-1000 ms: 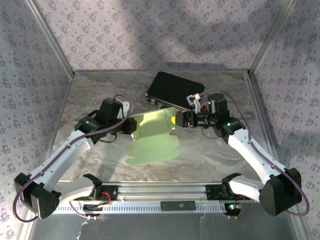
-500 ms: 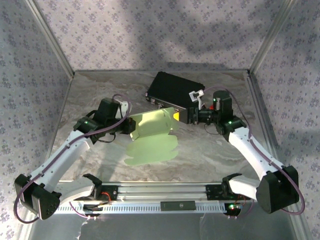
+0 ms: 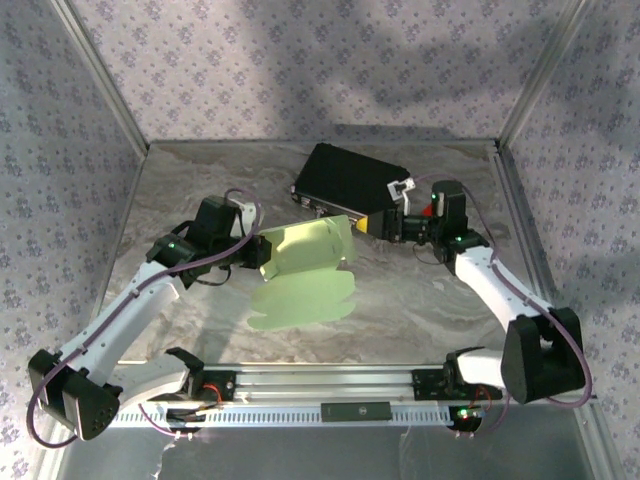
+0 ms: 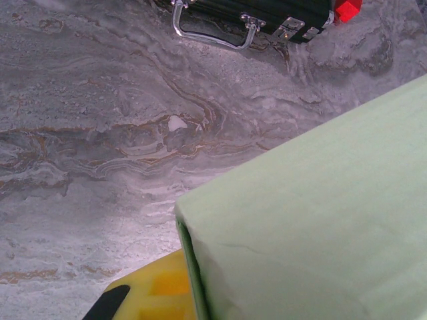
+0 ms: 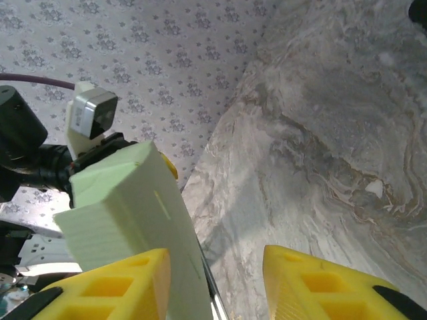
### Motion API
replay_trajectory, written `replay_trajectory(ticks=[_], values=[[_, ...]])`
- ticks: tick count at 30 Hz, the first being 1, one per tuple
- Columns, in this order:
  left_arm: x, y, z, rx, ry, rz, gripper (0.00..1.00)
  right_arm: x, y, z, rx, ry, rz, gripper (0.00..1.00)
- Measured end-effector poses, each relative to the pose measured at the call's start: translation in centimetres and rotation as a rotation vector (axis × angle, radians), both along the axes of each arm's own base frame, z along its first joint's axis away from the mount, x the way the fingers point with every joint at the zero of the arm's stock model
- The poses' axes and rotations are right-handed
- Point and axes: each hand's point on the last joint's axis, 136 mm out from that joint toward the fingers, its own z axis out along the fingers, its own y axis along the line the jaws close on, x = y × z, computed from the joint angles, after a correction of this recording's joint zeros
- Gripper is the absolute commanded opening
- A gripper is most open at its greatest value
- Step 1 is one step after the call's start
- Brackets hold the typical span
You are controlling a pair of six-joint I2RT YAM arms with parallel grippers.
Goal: Fold the paper box
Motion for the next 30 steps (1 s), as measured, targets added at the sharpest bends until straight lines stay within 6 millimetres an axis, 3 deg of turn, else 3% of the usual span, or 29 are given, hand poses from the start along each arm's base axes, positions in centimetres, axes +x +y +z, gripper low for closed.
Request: replay_trajectory(ticks=[10, 15, 21, 26, 30], values=[[0.0, 0.0, 0.0, 0.001, 0.001, 0.0, 0.0, -3.1, 2.5, 3.2, 0.056, -0.098, 0.11, 0.43], [0.0, 0.0, -0.1, 0.002, 0.002, 0.0, 0.0, -3.7, 3.3, 3.4, 0.062, -0.097, 0.135, 0.43], [0.0, 0.0, -0.1, 0.002, 0.002, 0.0, 0.0, -3.4, 2.6, 3.9, 0.072, -0.102, 0.112, 0.42], [-0.1, 0.3, -0.3, 0.013, 0.011, 0.007, 0.0, -5.5, 4.9, 3.7, 0.062, -0.095, 0.199, 0.4], [-0.2, 0.4, -0.4, 0.019, 0.017, 0.009, 0.0, -5.6, 5.4, 3.1, 0.054, -0.08, 0.211, 0.38]])
